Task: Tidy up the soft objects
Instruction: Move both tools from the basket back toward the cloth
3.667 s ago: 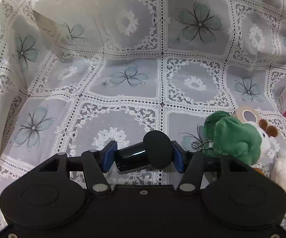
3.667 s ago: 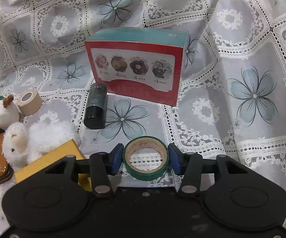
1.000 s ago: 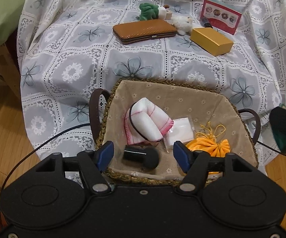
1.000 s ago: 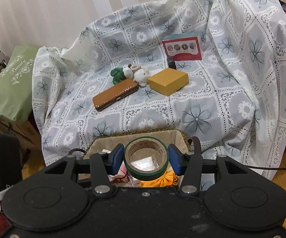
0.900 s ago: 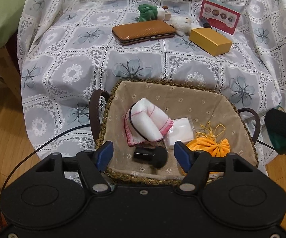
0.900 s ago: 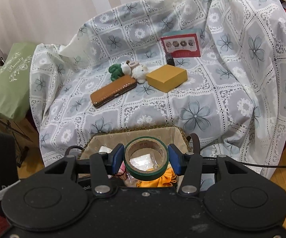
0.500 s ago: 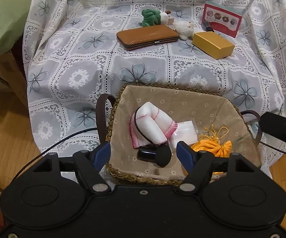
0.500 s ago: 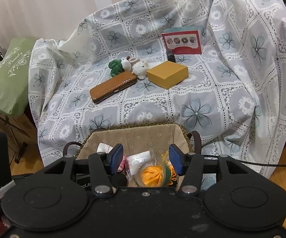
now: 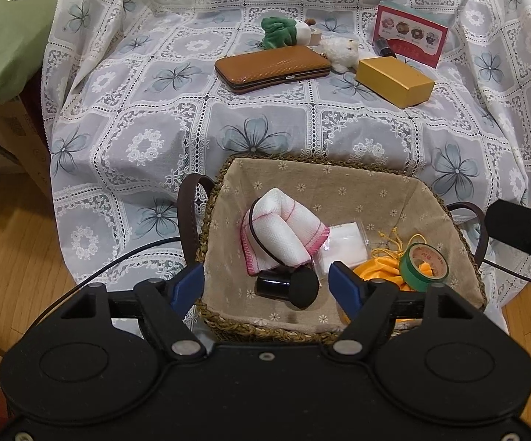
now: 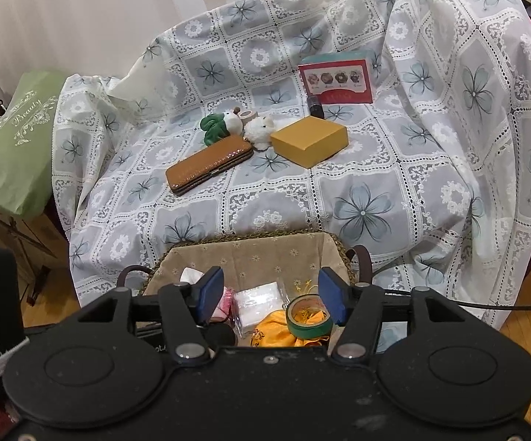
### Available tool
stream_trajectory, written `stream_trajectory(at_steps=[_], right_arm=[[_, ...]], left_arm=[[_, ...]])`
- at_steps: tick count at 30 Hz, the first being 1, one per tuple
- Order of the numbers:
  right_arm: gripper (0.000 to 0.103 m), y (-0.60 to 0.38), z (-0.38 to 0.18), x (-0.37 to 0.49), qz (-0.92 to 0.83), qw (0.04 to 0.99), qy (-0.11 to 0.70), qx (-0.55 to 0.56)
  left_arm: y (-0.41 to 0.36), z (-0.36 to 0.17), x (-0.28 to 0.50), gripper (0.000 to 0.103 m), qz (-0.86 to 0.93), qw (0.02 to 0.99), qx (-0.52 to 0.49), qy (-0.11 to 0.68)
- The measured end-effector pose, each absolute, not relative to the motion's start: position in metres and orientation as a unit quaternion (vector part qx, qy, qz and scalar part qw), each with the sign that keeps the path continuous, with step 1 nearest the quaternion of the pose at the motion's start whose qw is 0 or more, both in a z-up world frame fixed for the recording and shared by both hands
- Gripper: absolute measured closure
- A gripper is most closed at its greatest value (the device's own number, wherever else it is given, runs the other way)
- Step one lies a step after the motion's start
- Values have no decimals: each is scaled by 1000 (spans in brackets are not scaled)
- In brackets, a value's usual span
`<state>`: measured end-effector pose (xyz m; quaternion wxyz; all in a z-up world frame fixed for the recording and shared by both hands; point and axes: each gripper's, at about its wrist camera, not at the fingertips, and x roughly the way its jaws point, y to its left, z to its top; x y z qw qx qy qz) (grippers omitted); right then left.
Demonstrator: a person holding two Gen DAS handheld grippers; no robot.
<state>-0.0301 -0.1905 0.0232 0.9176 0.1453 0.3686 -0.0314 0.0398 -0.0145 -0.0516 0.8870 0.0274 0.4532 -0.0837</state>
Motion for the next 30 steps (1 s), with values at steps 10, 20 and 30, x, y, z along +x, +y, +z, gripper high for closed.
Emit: stream_trajectory(at_steps=[10,20,30], right_arm=[[36,-189,31,-30,-22,935,331,122],[33,-210,26,3,-59,950,299,69],[31,-226,18,38,-73,943,318,57]], left_arm=[[-16,-52,40,33,-85,887,33,453],[-24,-52,40,33,-88,892,56,440],[-32,-43,46,31,-87,909,84,400]])
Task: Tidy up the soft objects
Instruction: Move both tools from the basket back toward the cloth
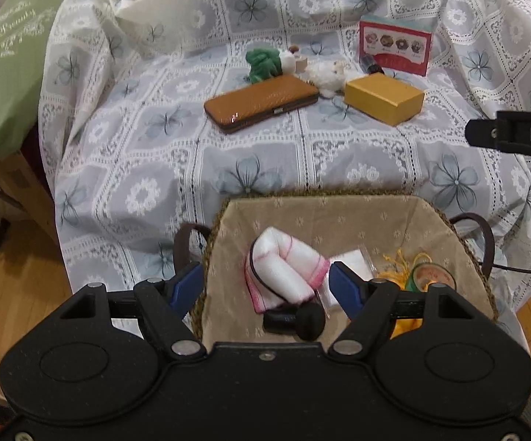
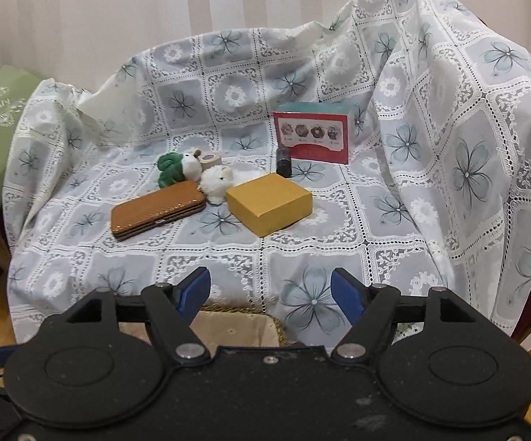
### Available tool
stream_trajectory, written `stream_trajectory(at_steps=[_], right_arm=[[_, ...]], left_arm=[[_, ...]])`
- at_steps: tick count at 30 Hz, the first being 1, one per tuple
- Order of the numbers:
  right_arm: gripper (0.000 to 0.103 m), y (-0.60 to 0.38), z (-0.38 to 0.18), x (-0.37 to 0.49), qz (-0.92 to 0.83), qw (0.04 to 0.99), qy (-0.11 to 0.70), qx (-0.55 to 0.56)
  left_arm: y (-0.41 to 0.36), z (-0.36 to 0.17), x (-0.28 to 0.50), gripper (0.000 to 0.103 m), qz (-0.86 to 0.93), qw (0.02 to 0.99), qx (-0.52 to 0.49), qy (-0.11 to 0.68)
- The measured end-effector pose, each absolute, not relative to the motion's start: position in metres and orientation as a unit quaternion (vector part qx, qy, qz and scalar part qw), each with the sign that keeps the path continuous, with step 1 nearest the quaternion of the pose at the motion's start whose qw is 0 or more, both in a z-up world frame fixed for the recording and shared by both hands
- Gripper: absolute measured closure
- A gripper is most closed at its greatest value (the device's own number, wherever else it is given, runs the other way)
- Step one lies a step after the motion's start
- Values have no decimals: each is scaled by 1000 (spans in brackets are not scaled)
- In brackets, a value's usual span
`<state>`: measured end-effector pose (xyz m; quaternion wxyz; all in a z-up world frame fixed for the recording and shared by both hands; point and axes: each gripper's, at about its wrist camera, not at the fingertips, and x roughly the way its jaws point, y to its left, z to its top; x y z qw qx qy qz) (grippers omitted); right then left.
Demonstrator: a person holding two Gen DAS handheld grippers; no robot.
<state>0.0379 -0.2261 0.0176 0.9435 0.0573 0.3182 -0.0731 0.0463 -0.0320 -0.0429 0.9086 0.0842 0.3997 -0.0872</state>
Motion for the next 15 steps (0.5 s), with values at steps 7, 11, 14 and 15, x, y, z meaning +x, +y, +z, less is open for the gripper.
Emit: stream_trajectory(at_steps=[7,11,14,15], right_arm=[[30,-233,5,69,-102,939,327,36],[30,-238,-6,88,-131,936,327,6],[30,-241,-15,102,-150,934,324,-18],[30,-243,-19,107,-150,933,326,-19]], left_arm=[[-39,-46,59,27,-99,907,112,394],[-39,-47,69,27,-111,903,111,399],[-38,-46,79,27,-118,902,106,402],[-38,-47,82,27,-120,902,104,402]])
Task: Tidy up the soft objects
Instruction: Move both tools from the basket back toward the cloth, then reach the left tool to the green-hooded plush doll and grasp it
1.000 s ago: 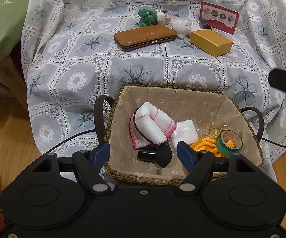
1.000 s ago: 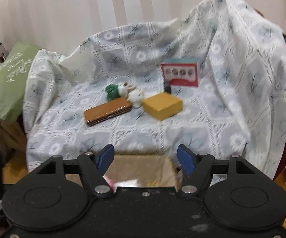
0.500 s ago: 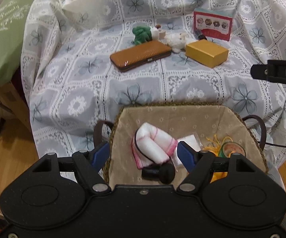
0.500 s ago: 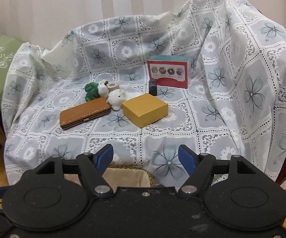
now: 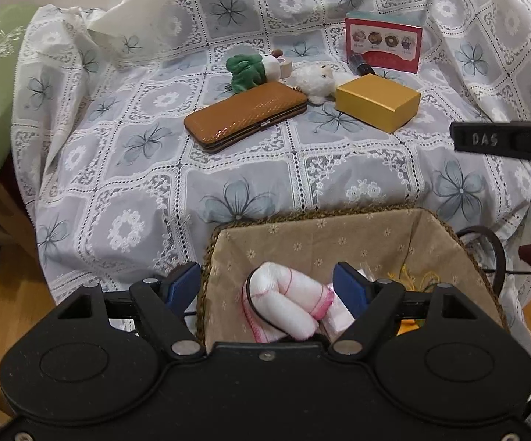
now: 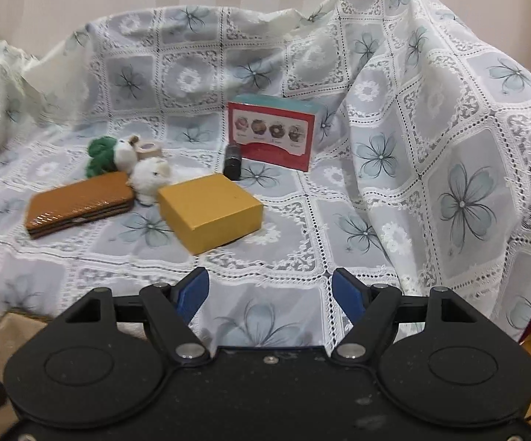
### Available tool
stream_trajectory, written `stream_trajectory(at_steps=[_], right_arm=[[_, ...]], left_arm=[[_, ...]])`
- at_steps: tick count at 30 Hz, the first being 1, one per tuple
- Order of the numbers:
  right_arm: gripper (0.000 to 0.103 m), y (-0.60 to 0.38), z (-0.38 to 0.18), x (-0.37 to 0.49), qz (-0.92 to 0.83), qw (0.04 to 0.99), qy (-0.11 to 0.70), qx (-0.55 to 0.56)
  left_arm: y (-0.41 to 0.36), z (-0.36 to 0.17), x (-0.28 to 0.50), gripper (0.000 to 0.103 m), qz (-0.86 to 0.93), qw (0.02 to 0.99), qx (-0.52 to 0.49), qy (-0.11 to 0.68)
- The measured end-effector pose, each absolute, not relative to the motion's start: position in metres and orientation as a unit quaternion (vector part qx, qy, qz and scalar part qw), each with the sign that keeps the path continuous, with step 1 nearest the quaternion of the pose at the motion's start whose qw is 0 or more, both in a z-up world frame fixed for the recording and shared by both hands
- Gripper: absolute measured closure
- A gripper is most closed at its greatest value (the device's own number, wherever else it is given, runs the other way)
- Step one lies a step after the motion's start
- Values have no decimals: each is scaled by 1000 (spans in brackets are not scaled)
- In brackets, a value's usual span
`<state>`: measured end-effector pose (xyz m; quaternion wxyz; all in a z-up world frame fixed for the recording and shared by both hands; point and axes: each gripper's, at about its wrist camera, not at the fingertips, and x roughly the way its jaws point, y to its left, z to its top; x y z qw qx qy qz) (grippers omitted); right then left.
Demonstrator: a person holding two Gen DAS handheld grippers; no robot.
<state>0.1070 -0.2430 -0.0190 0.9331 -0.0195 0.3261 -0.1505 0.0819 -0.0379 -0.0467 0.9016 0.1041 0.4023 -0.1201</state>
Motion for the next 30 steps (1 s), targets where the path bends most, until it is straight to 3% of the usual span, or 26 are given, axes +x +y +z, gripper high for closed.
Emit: stream_trajectory(at_steps=[11,18,30], right_arm=[[30,-251,-51,127,-131,929,345,11],[30,-266,-41,132,-138,933,327,63],[28,-270,-25,138,-129,930,338,62]], left_arm=[[-36,-57,108,27,-137,891,94,423],[-38,-59,118,27,-142,888,96,427],[-48,-21,169,23,-166,909,83,373]])
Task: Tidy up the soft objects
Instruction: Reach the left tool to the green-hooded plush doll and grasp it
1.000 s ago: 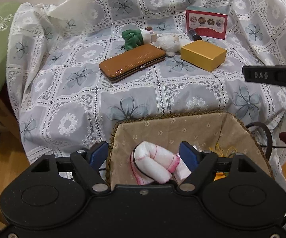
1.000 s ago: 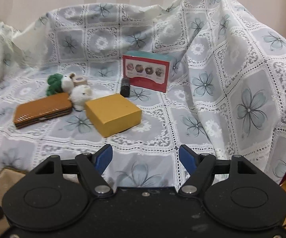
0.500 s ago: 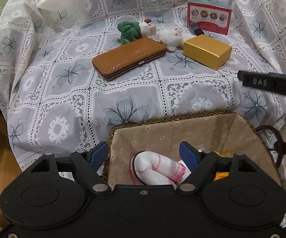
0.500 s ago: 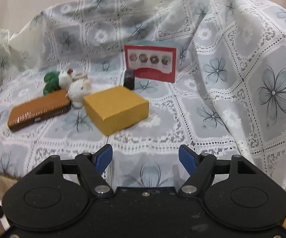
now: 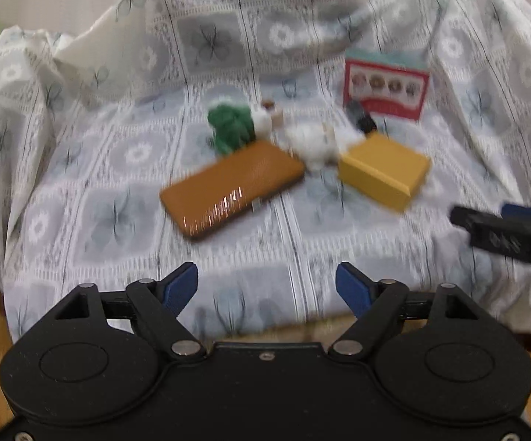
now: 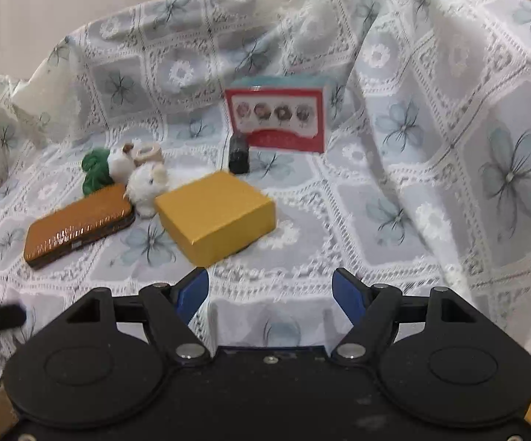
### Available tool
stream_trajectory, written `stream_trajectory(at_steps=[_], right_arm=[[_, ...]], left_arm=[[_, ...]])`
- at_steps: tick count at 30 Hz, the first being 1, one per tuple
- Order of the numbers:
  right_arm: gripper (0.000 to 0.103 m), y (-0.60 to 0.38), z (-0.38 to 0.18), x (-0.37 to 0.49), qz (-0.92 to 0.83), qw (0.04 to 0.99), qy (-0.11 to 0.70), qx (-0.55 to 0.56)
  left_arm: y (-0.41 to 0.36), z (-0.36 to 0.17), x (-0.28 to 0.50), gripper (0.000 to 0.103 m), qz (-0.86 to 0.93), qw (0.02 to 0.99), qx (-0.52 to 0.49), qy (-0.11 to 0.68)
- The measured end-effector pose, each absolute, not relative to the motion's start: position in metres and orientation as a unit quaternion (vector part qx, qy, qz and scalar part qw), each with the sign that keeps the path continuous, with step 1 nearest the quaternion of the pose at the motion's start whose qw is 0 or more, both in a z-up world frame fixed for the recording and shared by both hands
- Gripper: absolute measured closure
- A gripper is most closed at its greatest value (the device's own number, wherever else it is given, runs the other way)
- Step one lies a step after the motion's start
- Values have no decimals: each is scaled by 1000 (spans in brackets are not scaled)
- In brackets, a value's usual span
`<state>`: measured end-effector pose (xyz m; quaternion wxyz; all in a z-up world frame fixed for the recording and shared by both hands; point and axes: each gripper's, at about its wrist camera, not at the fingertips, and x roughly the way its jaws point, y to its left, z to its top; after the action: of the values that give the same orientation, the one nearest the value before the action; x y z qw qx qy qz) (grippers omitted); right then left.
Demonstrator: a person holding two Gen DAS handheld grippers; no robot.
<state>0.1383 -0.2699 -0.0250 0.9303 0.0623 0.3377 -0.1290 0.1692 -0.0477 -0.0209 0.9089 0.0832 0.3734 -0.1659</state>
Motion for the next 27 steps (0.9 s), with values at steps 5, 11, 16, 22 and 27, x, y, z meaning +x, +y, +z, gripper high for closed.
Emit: stream_trajectory(at_steps=[5,11,16,22,27], right_arm=[[16,-278,-1,143,-142,940,306,53],[1,-278,21,167,-139,952,268,49],[1,-267,24,199,-118,956,268,7],[12,-261,18,235,-69,952,299,10],[15,-265,12,260,-52,949,309,29]], left_arm=[[-53,-8,204,22,-163,920,81,348],[-58,-7,244,18,-151,928,81,331],[-57,-9,274,17,-148,933,64,323],[-69,-9,304,17,-147,930,87,325],[-78,-13,337,18,-165,923,60,344]])
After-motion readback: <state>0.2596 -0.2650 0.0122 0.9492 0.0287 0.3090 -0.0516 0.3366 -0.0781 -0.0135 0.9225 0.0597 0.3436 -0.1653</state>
